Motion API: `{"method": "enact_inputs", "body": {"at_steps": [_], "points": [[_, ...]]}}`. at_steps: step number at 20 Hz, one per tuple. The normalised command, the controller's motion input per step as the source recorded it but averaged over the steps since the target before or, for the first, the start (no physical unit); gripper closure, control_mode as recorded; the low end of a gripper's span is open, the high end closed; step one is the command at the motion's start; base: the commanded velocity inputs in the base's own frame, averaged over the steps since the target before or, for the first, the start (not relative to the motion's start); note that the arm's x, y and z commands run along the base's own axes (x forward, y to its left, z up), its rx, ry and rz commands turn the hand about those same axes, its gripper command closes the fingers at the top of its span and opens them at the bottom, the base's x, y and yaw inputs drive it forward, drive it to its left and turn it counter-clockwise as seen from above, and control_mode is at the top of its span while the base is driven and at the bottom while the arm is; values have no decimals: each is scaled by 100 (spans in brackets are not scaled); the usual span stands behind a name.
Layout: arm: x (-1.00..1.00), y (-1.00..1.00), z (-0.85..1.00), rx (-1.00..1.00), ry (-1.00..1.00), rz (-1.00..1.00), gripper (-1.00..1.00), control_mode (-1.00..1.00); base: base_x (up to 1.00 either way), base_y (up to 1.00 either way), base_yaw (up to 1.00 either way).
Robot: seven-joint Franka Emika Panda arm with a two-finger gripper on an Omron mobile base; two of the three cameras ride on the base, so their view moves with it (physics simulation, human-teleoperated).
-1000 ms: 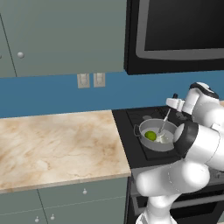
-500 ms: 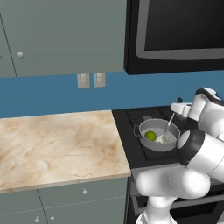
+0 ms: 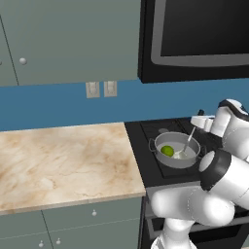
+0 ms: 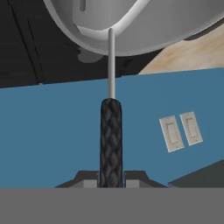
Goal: Put the garlic and lime in the pot. Retrieve the spatula and lightly stir the vegetables in the pot.
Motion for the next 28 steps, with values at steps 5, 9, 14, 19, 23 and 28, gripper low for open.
{"method": "enact_inputs", "body": {"at_steps": [5,9,14,19,23,28], "points": [[-26,0,13,0,2,0,100,-100,0,0,0],[-35,0,14,0,0,0,100,-100,0,0,0],[-11,0,21,0,6,0,100,-100,0,0,0],[-4,3,15,0,9,0,100,-100,0,0,0],[-1,18,1,0,6,0,100,-100,0,0,0],[-3,18,0,0,1,0,100,-100,0,0,0]]}}
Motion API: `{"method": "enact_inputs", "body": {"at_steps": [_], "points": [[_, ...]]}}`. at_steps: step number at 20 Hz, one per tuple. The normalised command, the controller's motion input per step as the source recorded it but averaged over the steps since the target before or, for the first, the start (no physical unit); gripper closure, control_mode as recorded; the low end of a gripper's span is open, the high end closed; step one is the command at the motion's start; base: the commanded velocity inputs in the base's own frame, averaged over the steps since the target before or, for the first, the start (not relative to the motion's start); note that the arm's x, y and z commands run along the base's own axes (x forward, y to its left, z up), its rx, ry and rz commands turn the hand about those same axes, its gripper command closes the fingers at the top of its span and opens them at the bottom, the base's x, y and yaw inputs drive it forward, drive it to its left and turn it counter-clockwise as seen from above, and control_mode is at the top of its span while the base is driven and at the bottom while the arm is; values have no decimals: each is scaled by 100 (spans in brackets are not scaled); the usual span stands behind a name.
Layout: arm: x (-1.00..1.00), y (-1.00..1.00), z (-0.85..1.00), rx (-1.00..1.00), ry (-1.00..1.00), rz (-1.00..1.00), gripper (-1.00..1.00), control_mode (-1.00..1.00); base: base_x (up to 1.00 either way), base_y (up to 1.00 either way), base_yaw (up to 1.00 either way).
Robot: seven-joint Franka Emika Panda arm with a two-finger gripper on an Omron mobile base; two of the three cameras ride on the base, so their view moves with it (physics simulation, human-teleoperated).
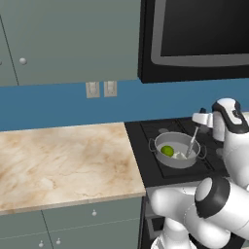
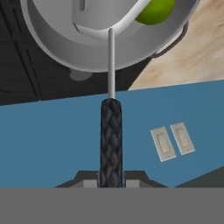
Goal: Put the garlic and lime in the pot. Retrieve the spatula and lightly stir the vegetables in the pot.
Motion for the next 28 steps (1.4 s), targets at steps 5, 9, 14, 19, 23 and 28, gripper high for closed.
{"method": "enact_inputs", "body": {"at_steps": [5,9,14,19,23,28], "points": [[10,28,0,0,-1,0,100,-100,0,0,0],[31,14,-3,0,-8,0,100,-100,0,0,0],[30,0,-13,0,-5,0,100,-100,0,0,0],[1,-1,-27,0,-1,0,100,-100,0,0,0],[7,-5,-30,-2,-9,0,100,-100,0,0,0],[27,-2,-12,-1,-15,0,100,-100,0,0,0]]}}
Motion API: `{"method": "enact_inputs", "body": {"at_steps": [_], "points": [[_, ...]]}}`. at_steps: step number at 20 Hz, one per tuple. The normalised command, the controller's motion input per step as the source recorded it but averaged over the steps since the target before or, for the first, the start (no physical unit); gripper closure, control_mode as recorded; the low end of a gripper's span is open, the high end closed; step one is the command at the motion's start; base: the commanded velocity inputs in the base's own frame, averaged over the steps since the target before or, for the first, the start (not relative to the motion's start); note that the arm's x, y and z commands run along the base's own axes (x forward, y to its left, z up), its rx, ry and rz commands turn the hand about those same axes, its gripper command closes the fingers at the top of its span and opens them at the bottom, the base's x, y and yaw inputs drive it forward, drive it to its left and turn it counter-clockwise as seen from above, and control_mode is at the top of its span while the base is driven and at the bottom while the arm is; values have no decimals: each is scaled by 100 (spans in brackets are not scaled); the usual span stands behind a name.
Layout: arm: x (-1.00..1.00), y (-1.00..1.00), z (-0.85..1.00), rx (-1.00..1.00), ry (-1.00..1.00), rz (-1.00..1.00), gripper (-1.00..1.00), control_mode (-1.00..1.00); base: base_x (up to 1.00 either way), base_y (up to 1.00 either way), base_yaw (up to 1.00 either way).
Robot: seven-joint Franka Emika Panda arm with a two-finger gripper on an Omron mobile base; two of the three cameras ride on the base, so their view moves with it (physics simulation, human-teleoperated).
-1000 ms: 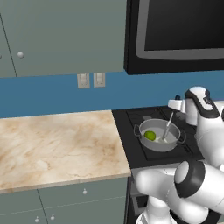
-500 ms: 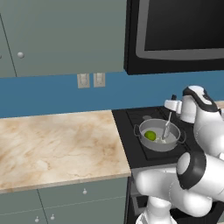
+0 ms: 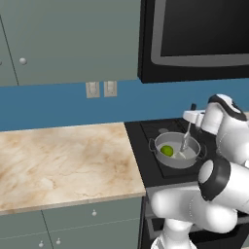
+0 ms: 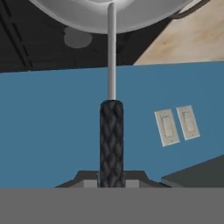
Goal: Put the garlic and lime in the pot. Retrieve the spatula and lightly stir the vegetables in the pot.
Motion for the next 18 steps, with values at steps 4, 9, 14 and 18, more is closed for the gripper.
{"method": "enact_inputs", "body": {"at_steps": [4,9,14,18], "points": [[19,6,-7,0,-17,-1,100,-100,0,0,0],[22,9,-14,0,-17,-1,100,-100,0,0,0],[7,12,-15,0,-15,0,100,-100,0,0,0],[0,7,-17,0,-9,0,100,-100,0,0,0]]}}
